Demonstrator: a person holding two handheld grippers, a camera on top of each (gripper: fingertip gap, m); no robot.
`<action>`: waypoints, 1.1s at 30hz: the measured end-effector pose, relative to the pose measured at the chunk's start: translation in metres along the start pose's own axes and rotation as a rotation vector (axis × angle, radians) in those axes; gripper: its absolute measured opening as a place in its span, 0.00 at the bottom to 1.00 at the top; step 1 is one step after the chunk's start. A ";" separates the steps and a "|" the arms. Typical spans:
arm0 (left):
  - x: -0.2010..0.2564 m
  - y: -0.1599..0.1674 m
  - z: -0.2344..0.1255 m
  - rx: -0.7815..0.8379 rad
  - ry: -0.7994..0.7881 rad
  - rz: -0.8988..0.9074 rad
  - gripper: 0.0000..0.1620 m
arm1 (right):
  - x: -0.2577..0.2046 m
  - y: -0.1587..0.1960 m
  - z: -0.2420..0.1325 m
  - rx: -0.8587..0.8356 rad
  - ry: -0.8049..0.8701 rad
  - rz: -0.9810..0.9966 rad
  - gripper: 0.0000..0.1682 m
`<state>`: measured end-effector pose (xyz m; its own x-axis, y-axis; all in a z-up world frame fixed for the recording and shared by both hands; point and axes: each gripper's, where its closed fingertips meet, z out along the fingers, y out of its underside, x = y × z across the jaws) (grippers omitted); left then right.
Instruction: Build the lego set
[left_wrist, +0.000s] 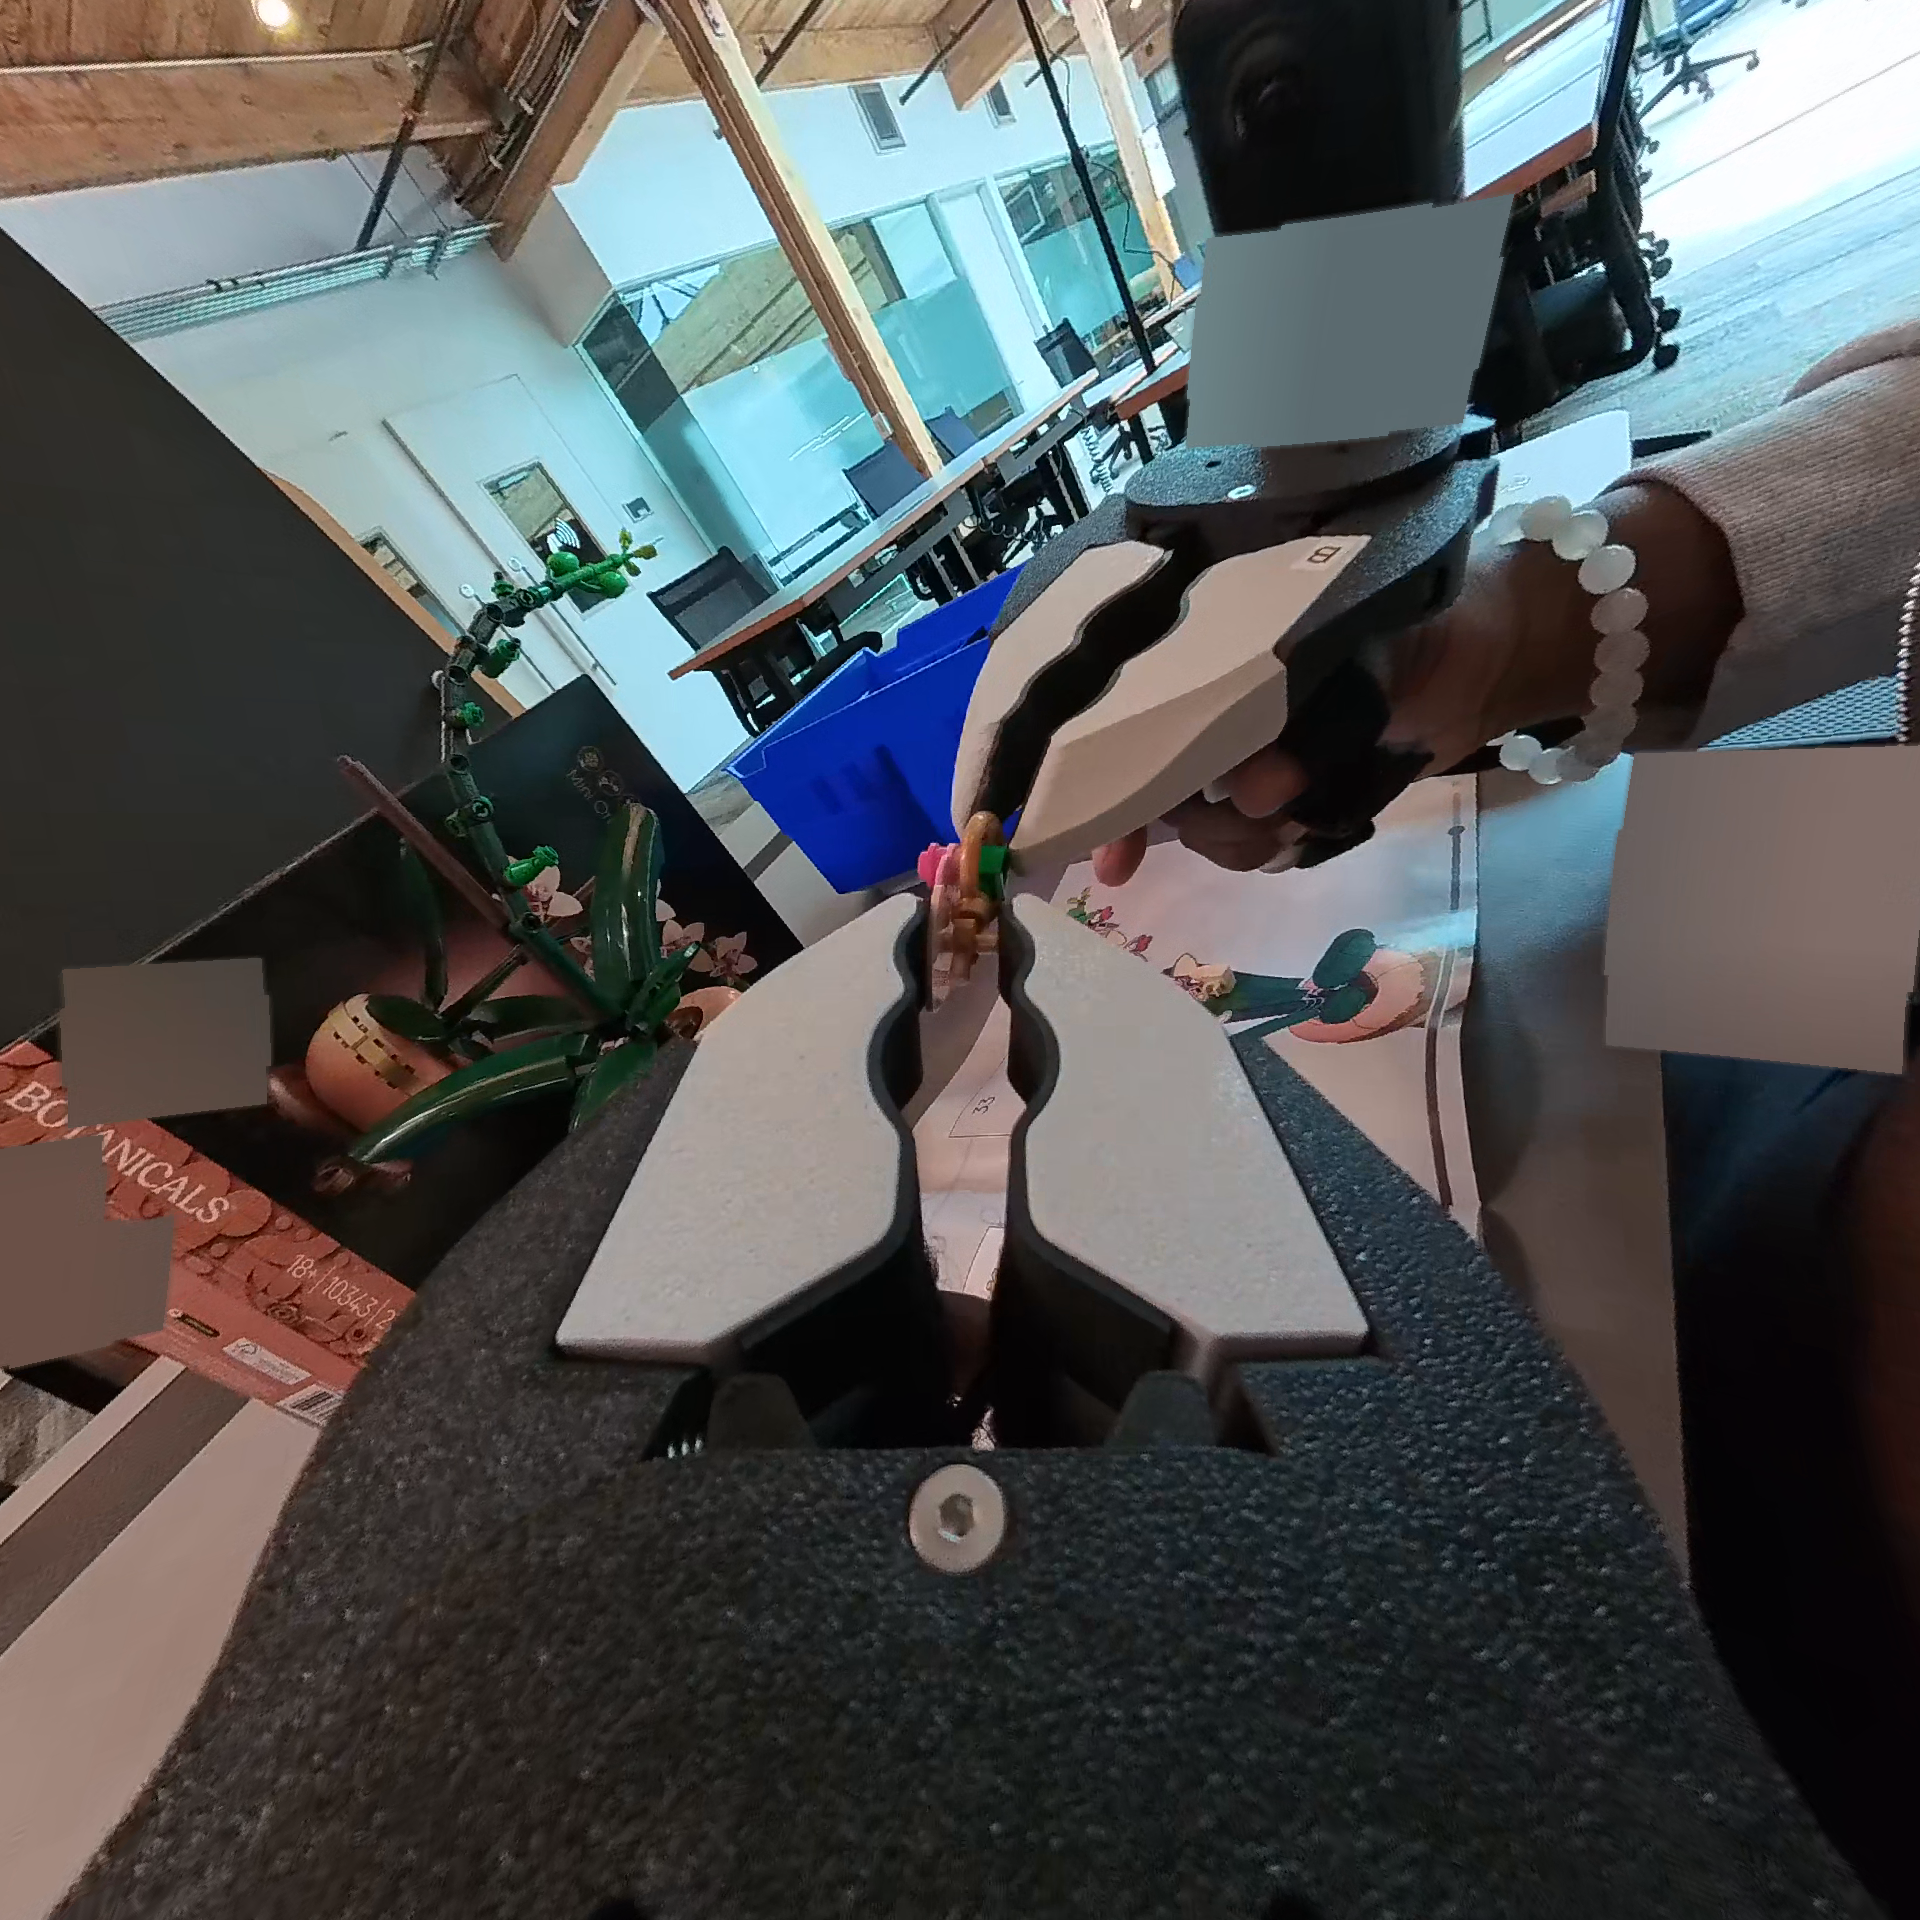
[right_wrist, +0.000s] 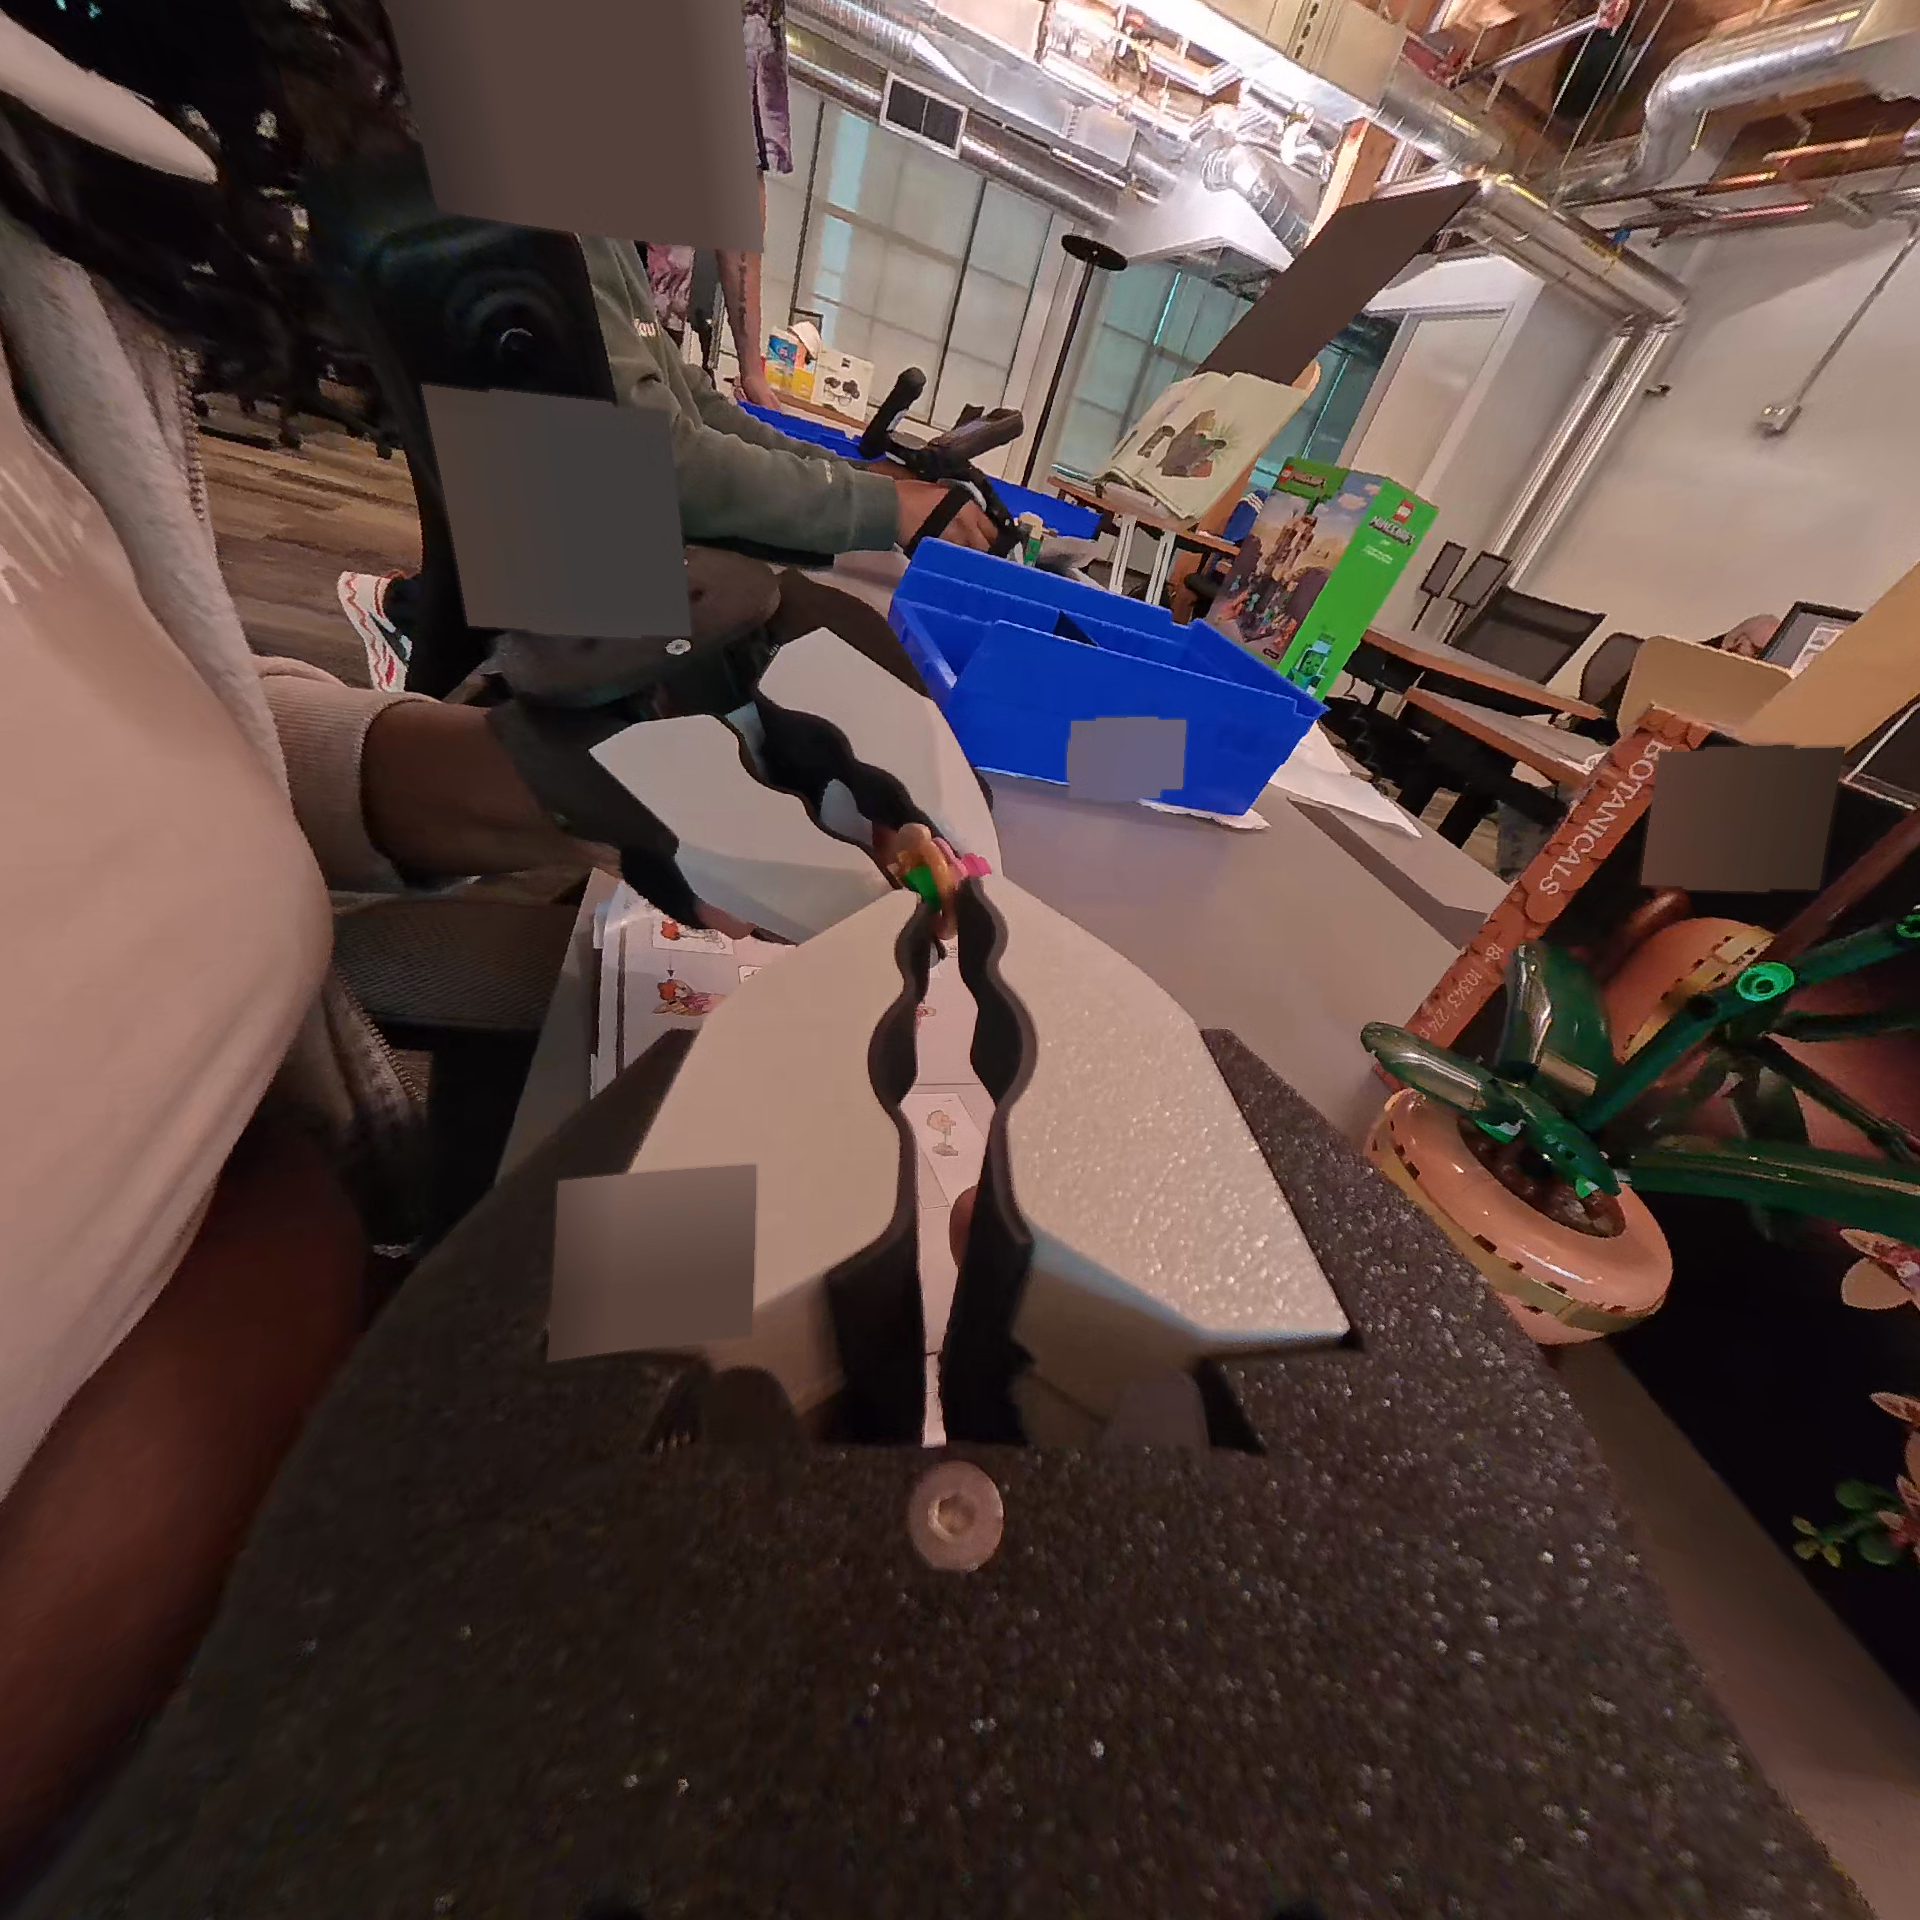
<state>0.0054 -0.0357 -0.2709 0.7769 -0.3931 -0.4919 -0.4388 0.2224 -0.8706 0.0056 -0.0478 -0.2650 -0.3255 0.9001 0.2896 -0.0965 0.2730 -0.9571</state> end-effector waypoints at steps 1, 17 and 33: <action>0.000 0.000 0.000 0.000 0.001 0.000 0.07 | 0.000 0.000 0.000 0.000 0.000 -0.007 0.03; 0.010 0.003 -0.003 0.022 0.054 0.109 0.07 | -0.008 0.004 -0.003 -0.032 -0.069 -0.088 0.16; 0.018 0.005 -0.005 0.025 0.135 0.063 0.17 | -0.016 0.013 -0.002 -0.103 -0.195 -0.138 0.09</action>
<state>0.0156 -0.0462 -0.2839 0.6795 -0.4939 -0.5426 -0.4718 0.2722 -0.8386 0.0115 -0.0582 -0.2823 -0.4919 0.7722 0.4022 -0.0598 0.4309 -0.9004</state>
